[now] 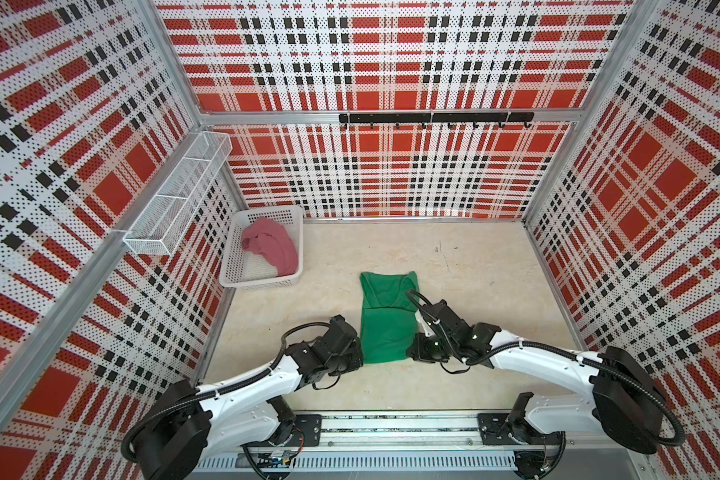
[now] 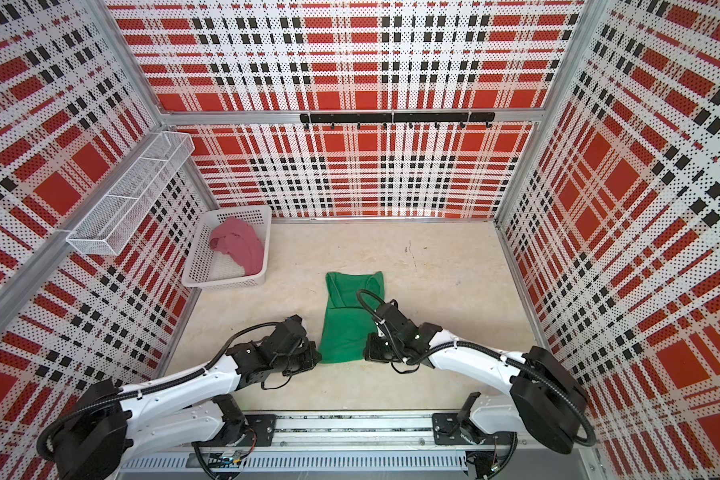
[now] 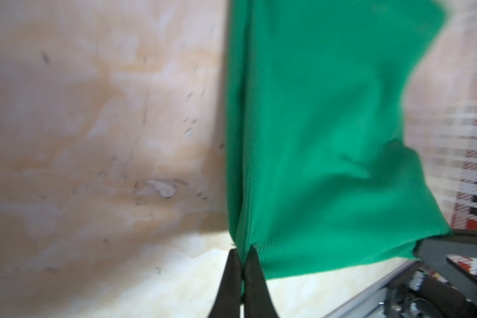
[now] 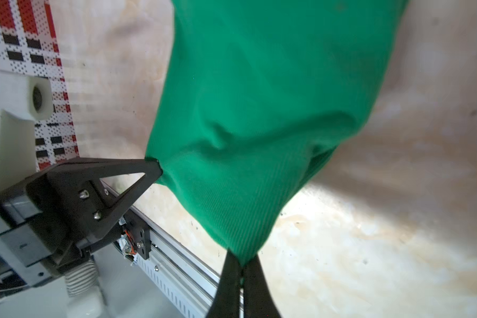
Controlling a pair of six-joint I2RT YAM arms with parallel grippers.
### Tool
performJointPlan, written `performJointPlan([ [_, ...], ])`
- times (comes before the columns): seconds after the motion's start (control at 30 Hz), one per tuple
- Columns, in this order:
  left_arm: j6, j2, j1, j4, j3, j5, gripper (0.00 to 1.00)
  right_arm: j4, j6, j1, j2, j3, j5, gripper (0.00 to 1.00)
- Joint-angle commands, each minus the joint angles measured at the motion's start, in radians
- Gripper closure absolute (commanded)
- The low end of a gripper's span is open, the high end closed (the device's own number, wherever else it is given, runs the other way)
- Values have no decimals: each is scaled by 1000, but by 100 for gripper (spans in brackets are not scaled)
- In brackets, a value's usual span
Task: Fold and stack the tank tops
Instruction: 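Grasp the near edge of the green tank top with both grippers, then fold the near edge over toward the far end with both grippers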
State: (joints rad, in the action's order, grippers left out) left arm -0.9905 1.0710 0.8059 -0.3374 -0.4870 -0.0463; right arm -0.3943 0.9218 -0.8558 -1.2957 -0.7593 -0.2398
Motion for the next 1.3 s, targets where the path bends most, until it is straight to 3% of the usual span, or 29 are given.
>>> performJointPlan([
  [0.0,34,7,-17,-31,-93,41,100,-199,-173,36,6,-90,51,100],
  [0.5,316,168,-241,-50,-366,24,100,-261,-458,221,-156,-346,21,100],
  [0.7,377,255,-311,30,-397,-17,100,-255,-529,276,-251,-422,-7,100],
  [1.27,520,598,-437,181,-668,-91,100,-199,-654,421,-516,-635,-64,100],
])
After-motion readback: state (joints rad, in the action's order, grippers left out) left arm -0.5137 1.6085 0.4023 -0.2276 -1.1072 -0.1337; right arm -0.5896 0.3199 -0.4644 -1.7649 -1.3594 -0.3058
